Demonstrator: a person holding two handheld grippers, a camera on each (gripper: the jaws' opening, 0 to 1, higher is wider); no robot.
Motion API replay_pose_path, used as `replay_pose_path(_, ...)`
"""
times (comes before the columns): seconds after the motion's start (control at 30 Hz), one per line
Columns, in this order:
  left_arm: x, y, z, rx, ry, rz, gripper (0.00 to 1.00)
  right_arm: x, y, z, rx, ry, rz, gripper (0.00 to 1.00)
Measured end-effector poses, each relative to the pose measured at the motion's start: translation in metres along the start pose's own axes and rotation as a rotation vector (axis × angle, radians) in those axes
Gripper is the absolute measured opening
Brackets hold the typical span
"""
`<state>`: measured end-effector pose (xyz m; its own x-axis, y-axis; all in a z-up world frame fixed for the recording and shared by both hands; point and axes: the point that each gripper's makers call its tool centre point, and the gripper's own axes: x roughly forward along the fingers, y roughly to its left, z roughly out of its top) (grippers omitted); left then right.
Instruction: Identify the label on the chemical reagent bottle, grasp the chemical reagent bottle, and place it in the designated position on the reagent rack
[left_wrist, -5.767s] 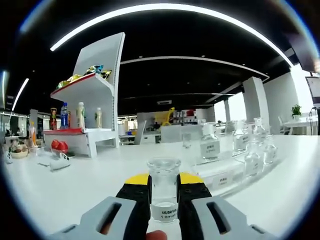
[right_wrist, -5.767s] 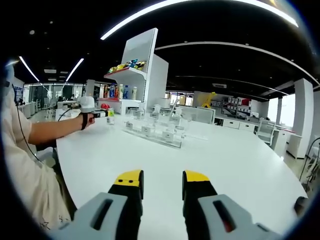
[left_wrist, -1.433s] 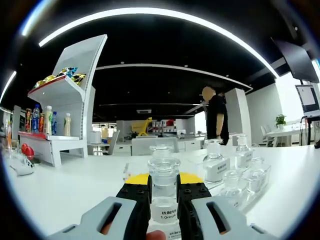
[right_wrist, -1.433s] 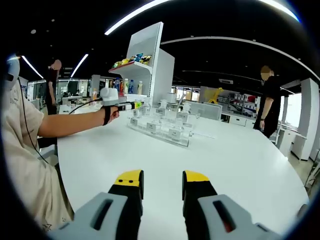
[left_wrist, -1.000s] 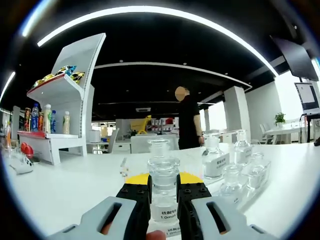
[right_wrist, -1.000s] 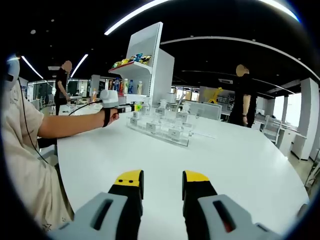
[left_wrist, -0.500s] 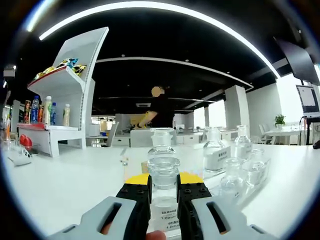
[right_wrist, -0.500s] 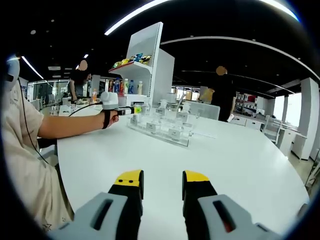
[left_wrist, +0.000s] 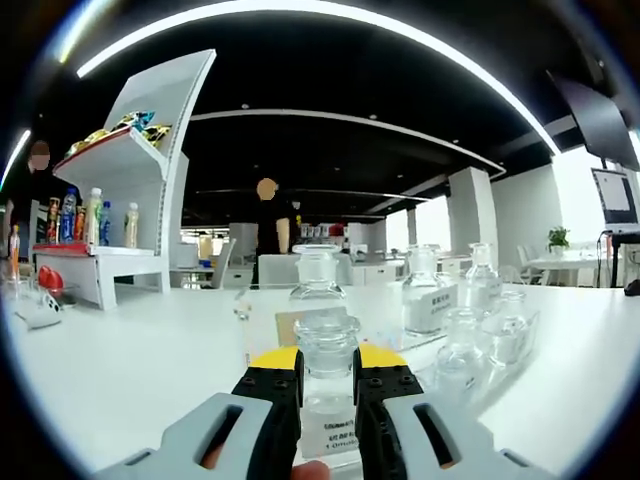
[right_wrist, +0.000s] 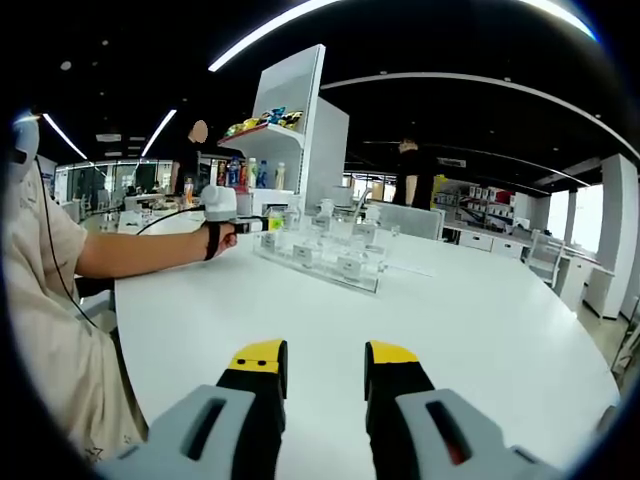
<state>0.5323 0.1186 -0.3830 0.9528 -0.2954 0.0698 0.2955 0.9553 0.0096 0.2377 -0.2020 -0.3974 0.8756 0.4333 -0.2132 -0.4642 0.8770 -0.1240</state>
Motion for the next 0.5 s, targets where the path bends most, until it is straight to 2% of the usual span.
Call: replay_pose_path(0.5,-0.0007,0.0019,-0.0053,-0.02,0.013,0.004,0.2,0.0006,-0.0015,-0.0017,0.003,0.0,0.001,0.3)
